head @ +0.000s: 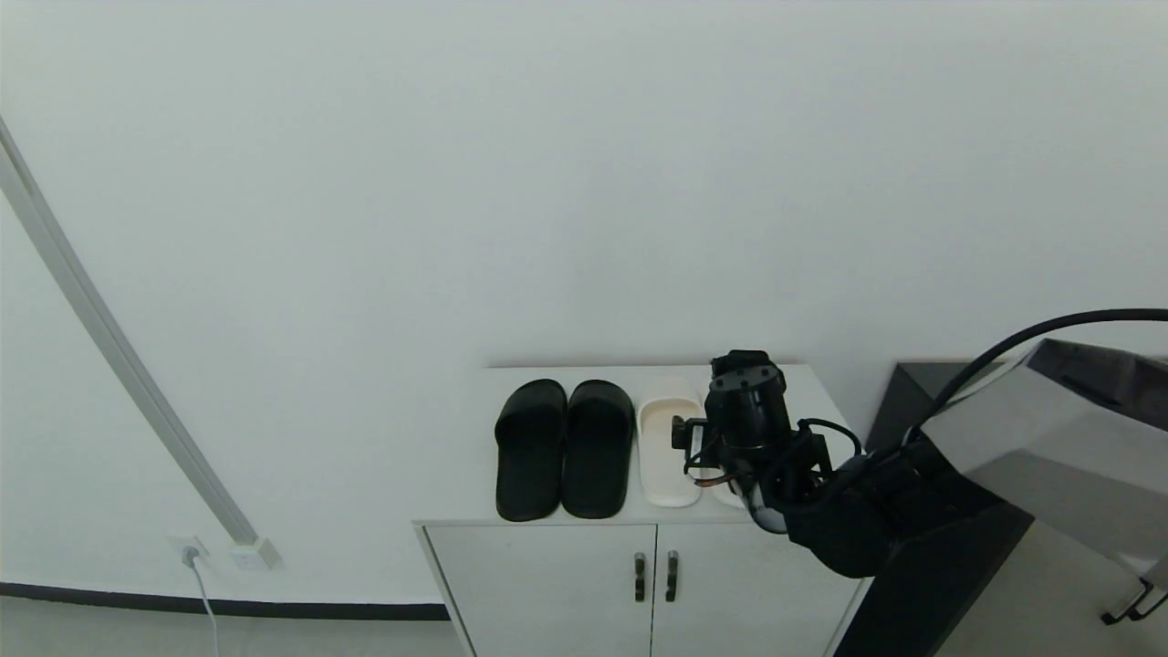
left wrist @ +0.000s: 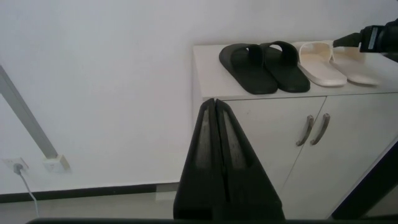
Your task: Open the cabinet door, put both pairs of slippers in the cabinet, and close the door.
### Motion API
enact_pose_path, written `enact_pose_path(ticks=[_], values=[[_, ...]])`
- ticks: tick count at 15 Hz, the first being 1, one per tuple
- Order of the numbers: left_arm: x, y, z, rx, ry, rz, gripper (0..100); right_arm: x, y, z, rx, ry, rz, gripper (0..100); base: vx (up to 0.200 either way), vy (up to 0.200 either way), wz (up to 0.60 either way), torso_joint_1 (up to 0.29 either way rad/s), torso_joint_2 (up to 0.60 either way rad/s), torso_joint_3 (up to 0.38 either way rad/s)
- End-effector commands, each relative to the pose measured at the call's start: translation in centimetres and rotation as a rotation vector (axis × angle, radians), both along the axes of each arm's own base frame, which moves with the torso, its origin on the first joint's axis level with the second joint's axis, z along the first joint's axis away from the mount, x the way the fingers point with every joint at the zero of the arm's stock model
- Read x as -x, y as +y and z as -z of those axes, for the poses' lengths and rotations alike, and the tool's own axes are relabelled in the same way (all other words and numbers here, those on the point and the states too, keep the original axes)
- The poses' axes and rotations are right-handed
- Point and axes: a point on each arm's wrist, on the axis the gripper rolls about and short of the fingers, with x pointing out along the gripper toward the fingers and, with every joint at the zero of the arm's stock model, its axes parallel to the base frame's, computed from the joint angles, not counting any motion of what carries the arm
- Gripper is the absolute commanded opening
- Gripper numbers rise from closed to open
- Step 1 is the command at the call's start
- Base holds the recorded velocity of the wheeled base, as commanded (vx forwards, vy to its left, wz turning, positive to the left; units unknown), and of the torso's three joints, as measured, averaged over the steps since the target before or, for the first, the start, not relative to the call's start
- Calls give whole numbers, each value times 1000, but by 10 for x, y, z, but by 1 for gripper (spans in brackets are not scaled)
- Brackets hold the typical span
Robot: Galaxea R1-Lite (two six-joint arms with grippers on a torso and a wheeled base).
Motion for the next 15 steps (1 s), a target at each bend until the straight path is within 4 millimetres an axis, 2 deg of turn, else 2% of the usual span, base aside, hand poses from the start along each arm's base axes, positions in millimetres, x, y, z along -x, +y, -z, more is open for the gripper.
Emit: enact_pose_path(ticks=[1,9,15], values=[[0,0,0,0,1,0,0,-6,6,14,12,12,-3,100,0,0,0,0,0,0],[0,0,0,0,1,0,0,-40,21,41,31,-24,5,100,0,0,0,0,0,0],[0,0,0,0,1,-1,0,-71,14,44,50,-66,40,100,0,0,0,0,0,0]])
